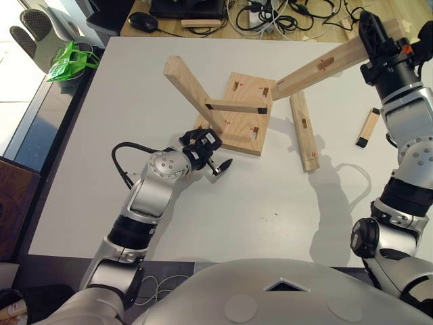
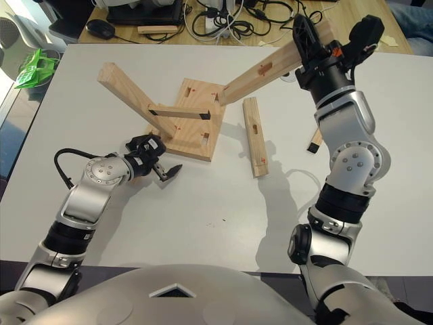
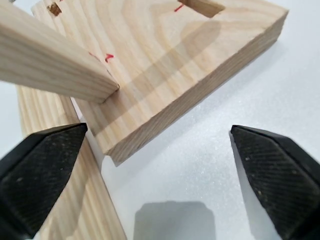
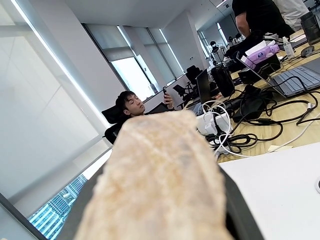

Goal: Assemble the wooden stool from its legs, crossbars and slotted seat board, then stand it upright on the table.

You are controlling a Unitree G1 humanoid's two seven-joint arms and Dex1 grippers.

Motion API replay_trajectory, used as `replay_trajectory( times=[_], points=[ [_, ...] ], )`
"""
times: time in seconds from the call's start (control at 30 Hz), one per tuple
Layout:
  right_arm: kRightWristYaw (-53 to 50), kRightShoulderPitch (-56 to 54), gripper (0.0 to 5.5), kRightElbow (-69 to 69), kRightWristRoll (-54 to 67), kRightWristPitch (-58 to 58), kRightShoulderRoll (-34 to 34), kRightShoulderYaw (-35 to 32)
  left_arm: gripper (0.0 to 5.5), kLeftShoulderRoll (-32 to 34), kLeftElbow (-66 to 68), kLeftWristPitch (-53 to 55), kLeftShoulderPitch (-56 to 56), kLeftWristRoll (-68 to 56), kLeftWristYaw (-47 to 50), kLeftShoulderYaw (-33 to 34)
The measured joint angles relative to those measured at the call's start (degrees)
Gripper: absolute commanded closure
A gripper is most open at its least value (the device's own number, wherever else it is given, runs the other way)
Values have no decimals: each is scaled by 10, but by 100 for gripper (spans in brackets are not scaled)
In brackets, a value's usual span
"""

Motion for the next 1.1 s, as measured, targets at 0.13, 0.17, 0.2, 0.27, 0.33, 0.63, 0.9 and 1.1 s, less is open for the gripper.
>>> replay_trajectory(
  times=[0.13,0.17,0.2,0.27,0.33,0.63,0.9,1.1],
  points=[
    [1,0,450,0,0,-1,1,6,10,-22,2,56,-10,-24,7,12],
    [1,0,450,0,0,-1,1,7,10,-25,2,66,-13,-30,9,13],
    [1,0,450,0,-1,-1,1,7,10,-25,2,72,-15,-32,9,14],
    [1,0,450,0,-1,-2,1,7,10,-26,2,81,-17,-40,9,14],
    [1,0,450,2,-1,-3,1,7,10,-28,0,88,-18,-45,9,13],
    [1,12,450,22,-3,-3,-2,0,10,-30,-23,110,-11,-77,-2,-13],
    [23,40,450,44,-28,-1,-3,8,10,-41,-47,133,-15,-92,10,-18],
    [35,41,450,44,-32,6,-3,15,10,-60,-62,148,-15,-107,25,-26]
  ],
)
